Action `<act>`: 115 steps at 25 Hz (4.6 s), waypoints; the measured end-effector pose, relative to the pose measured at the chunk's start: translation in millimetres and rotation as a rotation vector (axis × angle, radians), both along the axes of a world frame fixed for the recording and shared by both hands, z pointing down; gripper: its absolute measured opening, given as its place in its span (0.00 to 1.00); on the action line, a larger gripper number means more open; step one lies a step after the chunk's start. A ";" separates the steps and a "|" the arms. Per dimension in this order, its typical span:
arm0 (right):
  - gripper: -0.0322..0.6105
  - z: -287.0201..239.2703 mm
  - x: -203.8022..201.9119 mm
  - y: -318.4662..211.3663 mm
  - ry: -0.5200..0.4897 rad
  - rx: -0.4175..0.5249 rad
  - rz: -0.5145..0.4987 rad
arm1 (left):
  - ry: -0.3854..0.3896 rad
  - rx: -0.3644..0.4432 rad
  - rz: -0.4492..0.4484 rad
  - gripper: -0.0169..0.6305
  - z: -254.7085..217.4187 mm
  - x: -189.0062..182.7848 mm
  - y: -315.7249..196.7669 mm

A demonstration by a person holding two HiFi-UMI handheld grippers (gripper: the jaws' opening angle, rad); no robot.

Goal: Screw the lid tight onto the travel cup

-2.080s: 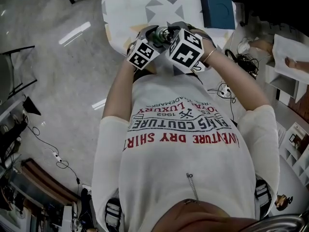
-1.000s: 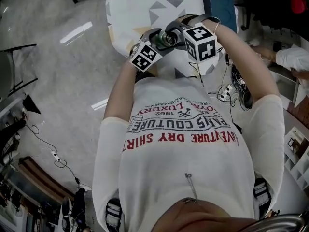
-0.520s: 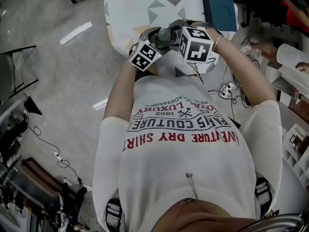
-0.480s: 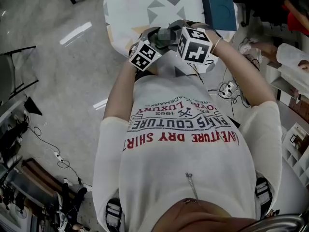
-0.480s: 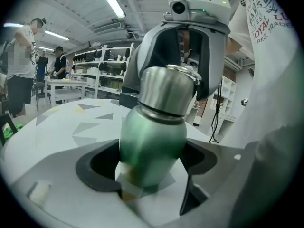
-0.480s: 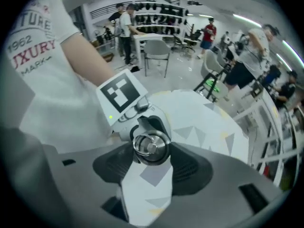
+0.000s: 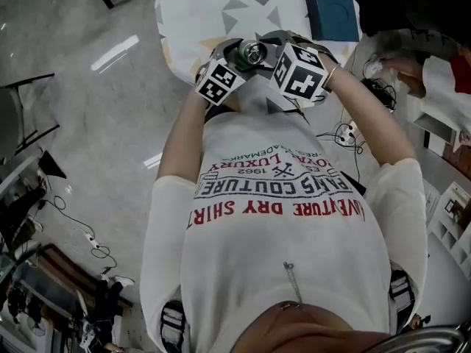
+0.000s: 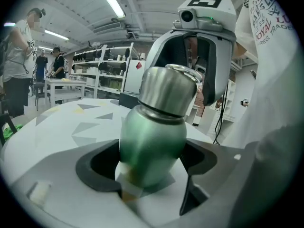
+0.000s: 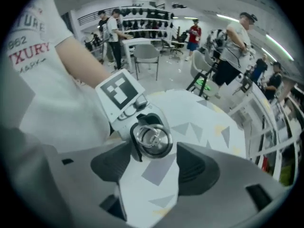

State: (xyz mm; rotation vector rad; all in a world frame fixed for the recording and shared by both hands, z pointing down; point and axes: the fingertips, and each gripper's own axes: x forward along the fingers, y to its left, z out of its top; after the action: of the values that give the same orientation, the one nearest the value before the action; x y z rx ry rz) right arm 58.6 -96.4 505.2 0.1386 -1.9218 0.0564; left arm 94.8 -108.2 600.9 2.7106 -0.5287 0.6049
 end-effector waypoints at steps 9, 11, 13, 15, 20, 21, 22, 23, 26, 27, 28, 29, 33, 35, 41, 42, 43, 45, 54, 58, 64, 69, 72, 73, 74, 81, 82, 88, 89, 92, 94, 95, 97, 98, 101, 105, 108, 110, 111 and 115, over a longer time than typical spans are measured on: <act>0.48 -4.0 4.3 2.6 0.043 0.081 -0.525 | -0.003 -0.003 0.002 0.64 2.9 2.0 1.5; 0.48 -1.7 2.9 4.6 0.063 0.066 -0.615 | 0.002 -0.001 0.001 0.64 2.1 2.8 1.3; 0.48 0.3 2.5 7.6 0.081 0.043 -0.679 | 0.002 0.000 0.001 0.64 0.3 2.7 1.2; 0.42 1.7 2.3 8.3 0.091 0.036 -0.714 | 0.000 0.000 0.001 0.64 -1.1 2.5 1.5; 0.42 3.4 1.3 7.0 0.075 0.025 -0.671 | -0.003 0.002 0.003 0.64 -0.1 2.5 1.1; 0.42 3.6 0.4 6.9 0.073 0.028 -0.642 | -0.005 0.001 0.003 0.64 0.0 1.7 1.3; 0.42 3.5 -0.3 6.7 0.073 0.032 -0.604 | -0.005 0.000 0.002 0.64 0.7 1.2 1.7; 0.42 3.1 -1.1 6.4 0.073 0.036 -0.561 | -0.005 -0.001 0.001 0.64 1.3 0.8 2.1; 0.42 3.0 -3.5 3.9 0.067 0.041 -0.407 | -0.007 0.006 0.007 0.64 -4.1 -0.2 1.0; 0.42 3.2 -4.2 2.5 0.060 0.039 -0.348 | -0.008 0.008 0.009 0.64 -5.6 -0.2 0.4; 0.42 3.3 -4.8 0.8 0.050 0.035 -0.285 | -0.008 0.008 0.009 0.64 -5.5 -0.1 0.0; 0.42 3.0 -5.2 -0.9 0.036 0.030 -0.218 | -0.008 0.008 0.008 0.64 -4.4 0.0 -0.3; 0.42 0.6 -4.9 -5.9 -0.019 0.045 0.036 | -0.010 0.015 0.008 0.64 -7.2 0.7 -0.9; 0.42 0.5 -3.2 -6.9 -0.022 0.089 0.106 | -0.011 0.021 0.008 0.64 -7.8 1.4 -1.8; 0.42 1.8 -2.4 -4.3 -0.034 0.136 0.105 | -0.013 0.026 0.009 0.64 -7.4 1.8 -0.2; 0.42 1.8 -1.5 -3.8 -0.037 0.140 0.065 | -0.013 0.023 0.007 0.63 -7.3 1.9 -0.5; 0.44 1.5 -0.5 -2.4 -0.035 0.146 0.010 | -0.014 0.022 0.006 0.63 -7.4 2.0 -0.8; 0.46 0.1 2.6 2.3 -0.018 0.155 -0.116 | -0.014 0.022 0.007 0.63 -7.8 2.2 -1.1; 0.48 -4.8 -0.3 4.5 0.004 0.091 -0.461 | -0.015 0.022 0.005 0.63 -7.0 1.3 0.7; 0.42 1.0 1.6 7.0 0.062 0.121 -0.650 | -0.018 0.013 -0.005 0.63 -1.4 0.0 1.4; 0.42 1.2 1.0 7.3 0.011 0.112 -0.598 | -0.019 0.018 -0.005 0.63 -4.2 -0.3 1.6; 0.42 1.6 -0.2 4.8 0.000 0.102 -0.431 | -0.029 0.008 0.004 0.63 -1.4 -0.3 2.3; 0.42 1.0 -0.9 2.7 -0.020 0.099 -0.302 | -0.021 0.025 0.009 0.63 -4.7 1.3 -0.2; 0.42 0.7 -1.2 1.9 -0.027 0.097 -0.249 | -0.022 0.026 0.010 0.63 -5.5 1.3 -0.3; 0.42 0.5 -1.7 1.2 -0.034 0.094 -0.192 | -0.024 0.027 0.011 0.63 -5.1 1.2 0.0; 0.42 -1.4 -1.4 0.0 -0.111 0.121 -0.092 | -0.028 0.017 0.025 0.64 -6.8 2.1 1.4; 0.42 -1.4 -1.1 -0.5 -0.120 0.124 -0.089 | -0.030 0.015 0.026 0.64 -8.4 2.0 1.6; 0.47 -15.4 -0.6 -3.8 -0.226 0.190 0.012 | -0.023 0.005 0.023 0.64 -11.3 1.7 2.5; 0.47 -23.0 -0.7 -3.4 -0.254 0.205 0.029 | -0.020 -0.001 0.018 0.64 -11.5 1.9 2.2; 0.46 -46.7 -1.1 -1.3 -0.346 0.265 0.076 | -0.001 -0.019 -0.015 0.64 -10.4 0.7 0.5; 0.40 -55.8 2.3 -2.9 -0.404 0.277 0.158 | -0.002 -0.020 -0.027 0.64 -10.9 -2.5 1.1; 0.34 -58.6 6.2 -6.3 -0.429 0.284 0.221 | -0.003 -0.018 -0.033 0.64 -12.9 -4.8 1.4; 0.19 -63.8 18.0 -16.8 -0.466 0.311 0.365 | 0.004 -0.018 -0.057 0.64 -19.9 -9.7 2.1; 0.14 -66.2 24.8 -21.7 -0.481 0.324 0.432 | 0.011 -0.020 -0.071 0.64 -24.5 -11.7 3.1; 0.09 -72.6 41.1 -30.2 -0.544 0.335 0.580 | 0.014 0.000 -0.106 0.64 -40.8 -18.9 9.4; 0.07 -83.5 49.2 -28.7 -0.615 0.325 0.629 | -0.004 0.071 -0.173 0.64 -75.2 -32.5 17.7; 0.07 -97.4 51.7 -24.3 -0.654 0.344 0.604 | 0.030 0.117 -0.229 0.63 -114.0 -38.8 19.8; 0.07 -109.0 52.3 -20.7 -0.692 0.343 0.576 | 0.050 0.160 -0.307 0.47 -143.5 -45.6 13.2; 0.07 -115.9 53.6 -19.4 -0.708 0.348 0.564 | 0.067 0.179 -0.355 0.33 -158.2 -49.2 9.3; 0.07 -147.6 63.0 -22.3 -0.766 0.423 0.553 | 0.120 0.259 -0.500 0.11 -212.3 -60.8 -0.9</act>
State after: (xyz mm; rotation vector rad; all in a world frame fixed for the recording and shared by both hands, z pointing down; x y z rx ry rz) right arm 121.6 -118.8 357.6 1.0594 -2.5742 0.0787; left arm 34.0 -109.1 388.7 2.6574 -1.2718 0.2504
